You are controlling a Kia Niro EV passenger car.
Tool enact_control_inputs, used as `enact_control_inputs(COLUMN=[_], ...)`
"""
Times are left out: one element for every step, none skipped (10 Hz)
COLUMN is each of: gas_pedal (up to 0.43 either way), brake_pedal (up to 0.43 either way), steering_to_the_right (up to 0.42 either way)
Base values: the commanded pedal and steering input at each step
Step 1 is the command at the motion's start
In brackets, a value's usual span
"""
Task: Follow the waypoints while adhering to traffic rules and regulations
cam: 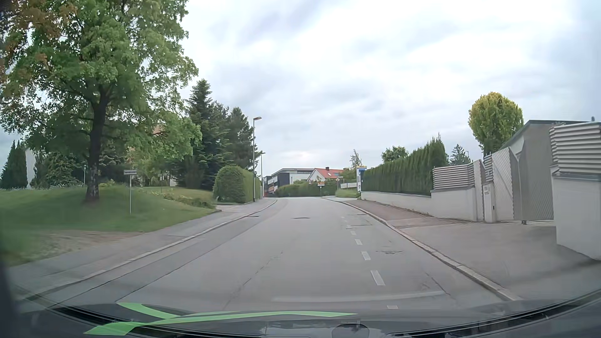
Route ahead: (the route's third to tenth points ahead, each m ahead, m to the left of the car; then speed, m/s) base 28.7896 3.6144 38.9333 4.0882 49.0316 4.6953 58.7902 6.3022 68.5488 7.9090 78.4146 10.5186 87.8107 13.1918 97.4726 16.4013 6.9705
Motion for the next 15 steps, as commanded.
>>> enact_control_inputs(gas_pedal=[0.157,0.157,0.157,0.157,0.157,0.157,0.157,0.157,0.157,0.157,0.157,0.157,0.150,0.150,0.150], brake_pedal=[0.000,0.000,0.000,0.000,0.000,0.000,0.000,0.000,0.000,0.000,0.000,0.000,0.000,0.000,0.000], steering_to_the_right=[-0.014,-0.013,-0.014,-0.013,-0.013,-0.014,-0.014,-0.014,-0.013,-0.013,-0.013,-0.013,-0.012,-0.011,-0.010])
